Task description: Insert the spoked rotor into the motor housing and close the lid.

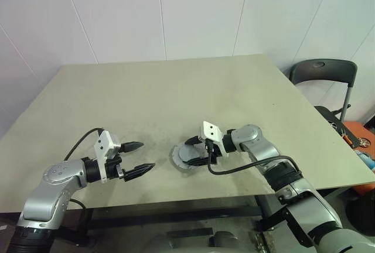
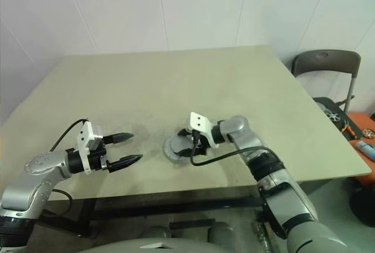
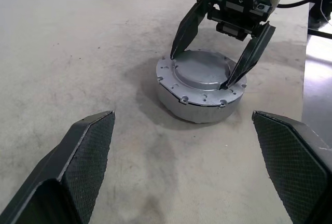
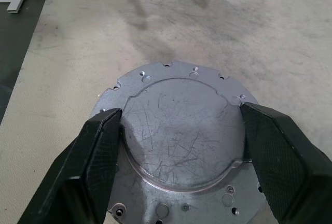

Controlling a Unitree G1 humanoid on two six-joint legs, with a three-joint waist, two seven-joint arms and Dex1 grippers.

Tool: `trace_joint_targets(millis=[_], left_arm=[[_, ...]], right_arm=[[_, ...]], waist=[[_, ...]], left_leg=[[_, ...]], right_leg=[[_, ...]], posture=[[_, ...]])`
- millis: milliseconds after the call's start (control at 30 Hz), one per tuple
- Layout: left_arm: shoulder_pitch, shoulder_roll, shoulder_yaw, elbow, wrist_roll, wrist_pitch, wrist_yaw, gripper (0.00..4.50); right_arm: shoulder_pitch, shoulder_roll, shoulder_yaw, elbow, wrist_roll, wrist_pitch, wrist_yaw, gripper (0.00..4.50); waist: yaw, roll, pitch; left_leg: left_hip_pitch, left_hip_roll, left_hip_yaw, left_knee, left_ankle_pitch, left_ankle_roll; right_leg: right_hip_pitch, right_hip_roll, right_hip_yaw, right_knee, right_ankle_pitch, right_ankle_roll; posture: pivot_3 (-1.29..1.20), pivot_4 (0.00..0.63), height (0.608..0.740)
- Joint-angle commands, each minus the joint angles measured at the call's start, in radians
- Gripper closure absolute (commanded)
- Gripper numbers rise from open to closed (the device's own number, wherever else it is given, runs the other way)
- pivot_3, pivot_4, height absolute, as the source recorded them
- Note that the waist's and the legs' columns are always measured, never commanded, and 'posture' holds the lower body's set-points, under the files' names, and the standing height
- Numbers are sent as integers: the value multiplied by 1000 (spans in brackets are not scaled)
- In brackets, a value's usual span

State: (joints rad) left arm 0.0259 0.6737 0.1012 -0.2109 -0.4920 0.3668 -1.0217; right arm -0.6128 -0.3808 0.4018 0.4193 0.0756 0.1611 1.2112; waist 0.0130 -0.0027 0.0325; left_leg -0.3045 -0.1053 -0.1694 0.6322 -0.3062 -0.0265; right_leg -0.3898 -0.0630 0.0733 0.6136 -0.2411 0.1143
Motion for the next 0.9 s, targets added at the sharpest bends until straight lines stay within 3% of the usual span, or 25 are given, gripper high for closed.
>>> trace_joint_targets(millis=[33,233,367,733,900], left_arm=[[-22,16,18,-16,-12,-1,-6,0],[-25,22,20,-9,-10,-2,-7,0],[-27,20,18,-6,-11,-4,-4,0],[-25,13,9,-5,-5,-11,-1,0],[-29,12,8,1,-4,-16,-4,0]], right_arm=[[36,-33,54,98,-90,19,-11,1241],[34,-54,74,104,-118,-24,2,1241],[25,-13,35,118,-87,63,-63,1241],[59,-19,55,69,-90,124,-52,1241],[71,-50,96,70,-122,-25,7,1241]], waist=[[0,0,0],[0,0,0],[0,0,0],[-1,1,-1],[0,2,0]], left_leg=[[0,0,0,0,0,0],[0,0,0,0,0,0],[0,0,0,0,0,0],[1,1,0,0,0,0],[0,1,0,0,0,0]], right_leg=[[0,0,0,0,0,0],[0,0,0,0,0,0],[0,0,0,0,0,0],[0,0,0,0,-1,-1],[0,0,0,-1,-1,0]], posture=[[0,0,740],[0,0,740],[0,0,740],[0,0,740],[0,0,740]])
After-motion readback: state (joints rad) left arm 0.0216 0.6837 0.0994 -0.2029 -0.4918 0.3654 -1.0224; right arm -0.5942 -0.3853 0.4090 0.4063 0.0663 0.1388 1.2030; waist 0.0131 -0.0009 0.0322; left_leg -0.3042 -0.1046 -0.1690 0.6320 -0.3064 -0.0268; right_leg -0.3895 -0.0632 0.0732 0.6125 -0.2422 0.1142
